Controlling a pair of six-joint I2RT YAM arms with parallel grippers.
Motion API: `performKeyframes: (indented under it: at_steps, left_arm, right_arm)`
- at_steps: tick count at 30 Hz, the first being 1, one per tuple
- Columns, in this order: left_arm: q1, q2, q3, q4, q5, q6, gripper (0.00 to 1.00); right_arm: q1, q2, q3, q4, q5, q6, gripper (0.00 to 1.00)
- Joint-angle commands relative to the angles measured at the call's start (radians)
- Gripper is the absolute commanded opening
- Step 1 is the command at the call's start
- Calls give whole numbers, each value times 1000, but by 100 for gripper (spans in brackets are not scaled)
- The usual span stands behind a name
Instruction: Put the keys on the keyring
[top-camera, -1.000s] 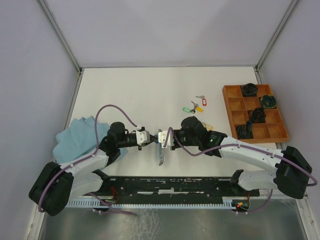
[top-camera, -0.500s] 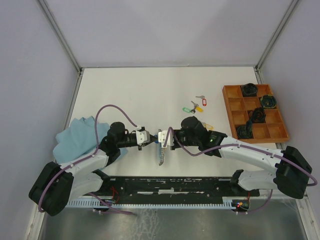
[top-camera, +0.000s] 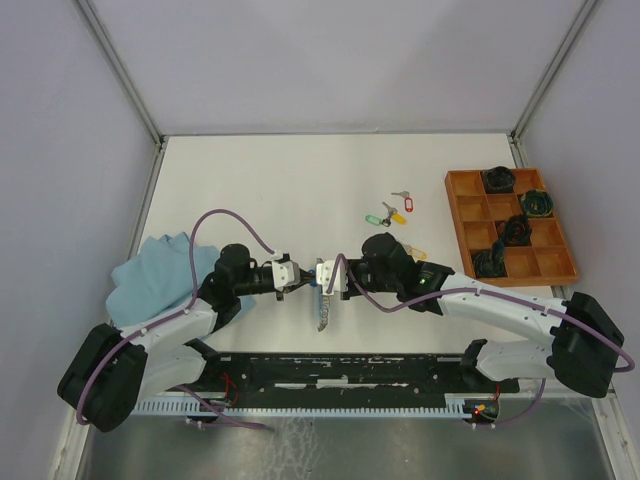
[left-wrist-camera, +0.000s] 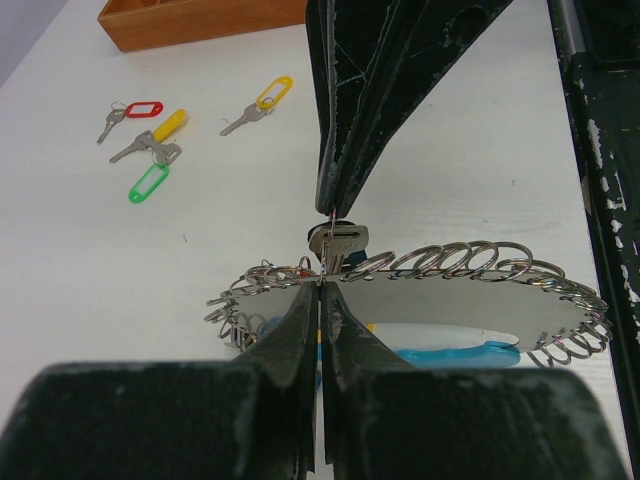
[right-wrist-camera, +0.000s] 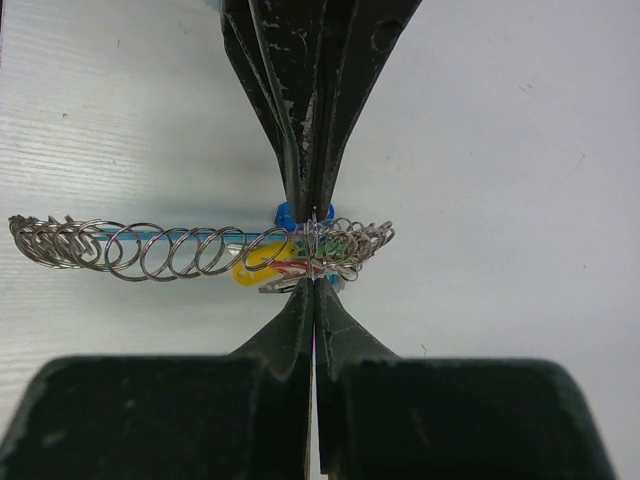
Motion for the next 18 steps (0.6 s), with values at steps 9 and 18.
performKeyframes:
  at_steps: [9,18]
  left_arm:
    - [-5,-21,9,64,27,-20,3]
    - [-5,-25,8,63,28,-19,3]
  right_arm:
    - [6,12,53,38,7,25,1]
    - [7,11,53,40,16,34,1]
